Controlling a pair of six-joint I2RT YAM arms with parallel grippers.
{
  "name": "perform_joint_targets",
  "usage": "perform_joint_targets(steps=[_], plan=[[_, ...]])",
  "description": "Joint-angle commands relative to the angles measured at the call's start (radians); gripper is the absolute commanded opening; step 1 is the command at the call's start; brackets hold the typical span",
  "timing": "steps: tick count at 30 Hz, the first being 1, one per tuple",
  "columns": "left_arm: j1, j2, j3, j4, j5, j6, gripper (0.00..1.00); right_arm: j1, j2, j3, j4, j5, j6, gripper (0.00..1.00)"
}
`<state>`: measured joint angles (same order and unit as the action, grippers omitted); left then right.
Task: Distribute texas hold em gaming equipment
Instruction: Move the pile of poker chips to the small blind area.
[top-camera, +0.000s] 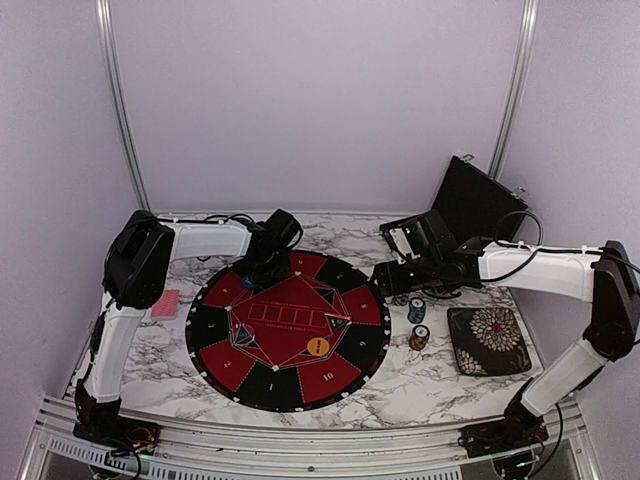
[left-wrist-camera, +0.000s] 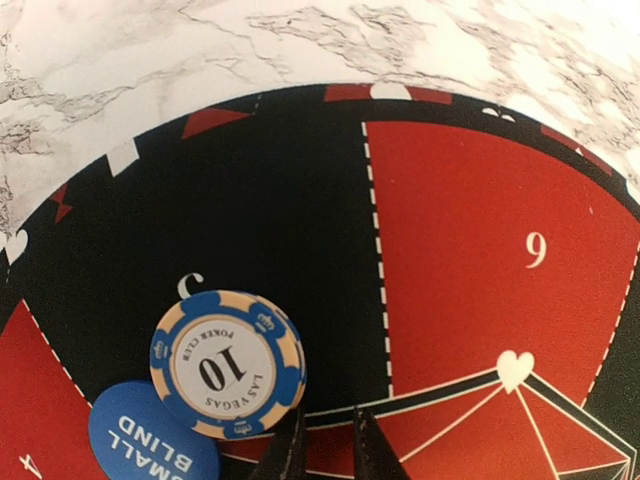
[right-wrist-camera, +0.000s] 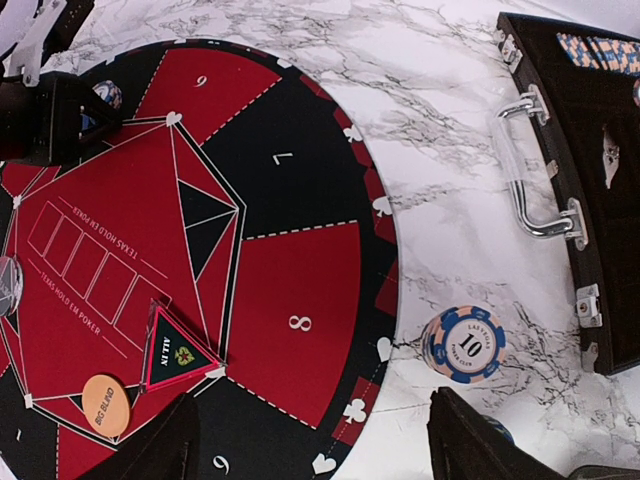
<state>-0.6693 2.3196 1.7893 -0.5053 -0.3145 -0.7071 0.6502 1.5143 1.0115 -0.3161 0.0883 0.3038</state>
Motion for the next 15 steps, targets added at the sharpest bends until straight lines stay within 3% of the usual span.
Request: perform_joint_targets(steps=[1,15], plan=[[0.048,0.042,-0.012,-0.118,-0.028,0.025,0.17,-0.009,0.010,0.040,-0.019,0.012,0.005,0.76],[0.089,0.087,0.056,-0.118,-0.001,0.049,0.17,-0.009,0.023,0.055,-0.033,0.020,0.004,0.76]])
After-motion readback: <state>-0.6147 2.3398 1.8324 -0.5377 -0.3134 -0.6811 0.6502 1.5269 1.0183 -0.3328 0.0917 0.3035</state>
